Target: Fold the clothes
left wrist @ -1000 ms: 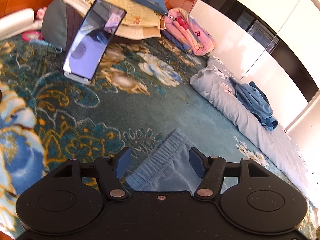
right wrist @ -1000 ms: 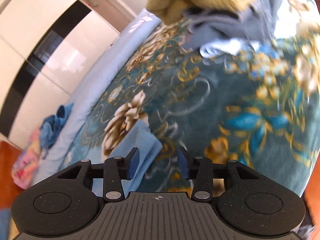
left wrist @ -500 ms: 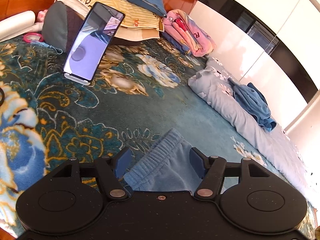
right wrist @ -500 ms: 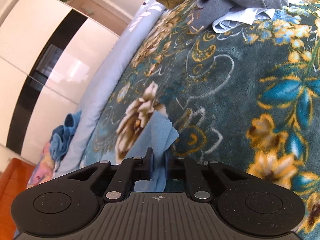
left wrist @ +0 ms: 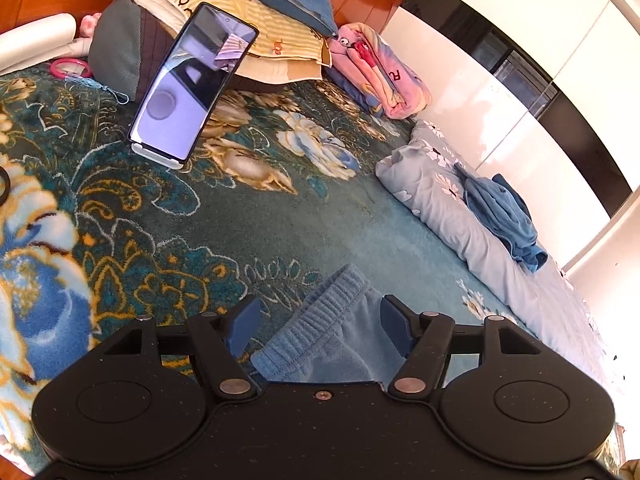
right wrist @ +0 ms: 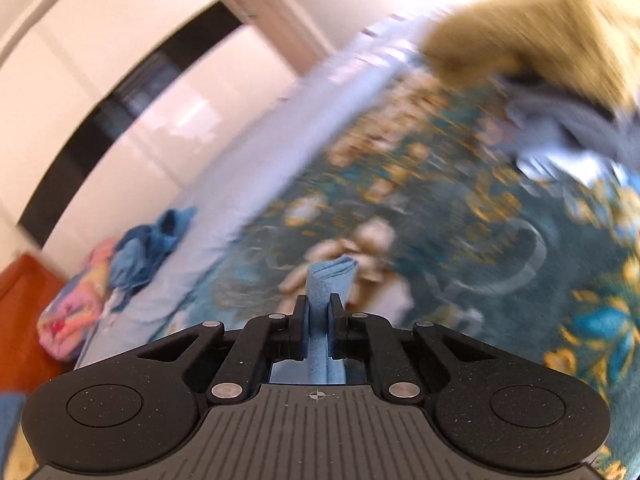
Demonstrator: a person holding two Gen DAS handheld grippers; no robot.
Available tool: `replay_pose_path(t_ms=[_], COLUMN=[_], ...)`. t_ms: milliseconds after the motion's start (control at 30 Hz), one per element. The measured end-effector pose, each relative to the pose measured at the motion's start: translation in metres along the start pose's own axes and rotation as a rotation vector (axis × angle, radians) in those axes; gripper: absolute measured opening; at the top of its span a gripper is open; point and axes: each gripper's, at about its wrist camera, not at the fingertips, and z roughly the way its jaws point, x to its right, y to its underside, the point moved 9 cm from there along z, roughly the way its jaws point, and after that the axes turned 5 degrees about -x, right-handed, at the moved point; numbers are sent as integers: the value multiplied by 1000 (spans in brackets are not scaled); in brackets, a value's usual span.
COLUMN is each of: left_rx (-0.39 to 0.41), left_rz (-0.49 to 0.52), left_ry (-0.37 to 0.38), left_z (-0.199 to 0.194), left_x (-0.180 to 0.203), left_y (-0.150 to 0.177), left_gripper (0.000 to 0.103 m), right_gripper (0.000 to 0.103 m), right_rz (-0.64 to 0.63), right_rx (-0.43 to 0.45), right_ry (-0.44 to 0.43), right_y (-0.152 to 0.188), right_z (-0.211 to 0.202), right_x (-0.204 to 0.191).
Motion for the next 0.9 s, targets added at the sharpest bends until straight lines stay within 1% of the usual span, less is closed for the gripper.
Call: replay_pose_path(t_ms=[67, 133, 233, 333, 433, 567, 700, 733, 800, 833, 867, 900], left_rx=[6, 5, -6, -11, 4, 18, 18, 18, 20, 21, 18, 15], left_rz=[-10, -19, -27, -37, -54, -69, -63, -56, -43, -37, -31, -24], left_ry=[9, 18, 35, 44, 39, 32, 44, 50, 62, 71, 85, 98], left_z=[0, 1, 2, 0, -7, -13, -18, -19, -22, -22, -22, -22], left_x=[-1, -2, -2, -8, -18, -29, -31, -30, -27, -24, -19, -14], left_y=[-1, -1, 1, 0, -4, -9, -10, -10, -11, -11, -10, -9], left_gripper=[64, 64, 65, 65, 65, 65, 65, 65, 66, 66, 67, 67], right_gripper=[7, 7, 7, 7, 7, 6, 9, 12, 16, 18, 21, 23], right_rz=[-106, -230, -404, -511, -542, -610, -653, -664, -681, -675, -668, -656], right_rx=[0, -25, -77, -164, -279, -379, -441, -456, -483, -481, -475, -457], right_ry=[-51, -105, -170, -208, -253, -293, -274, -269, -269, -296, -319, -331], right_y=[4, 20, 63, 114, 162, 219, 245, 252, 262, 259, 255, 246], right_z=[-8, -12, -8, 11, 25, 25, 28, 28, 28, 21, 16, 11], right_x=[-39, -81, -138, -177, -201, -232, -241, -244, -248, -250, -250, -249])
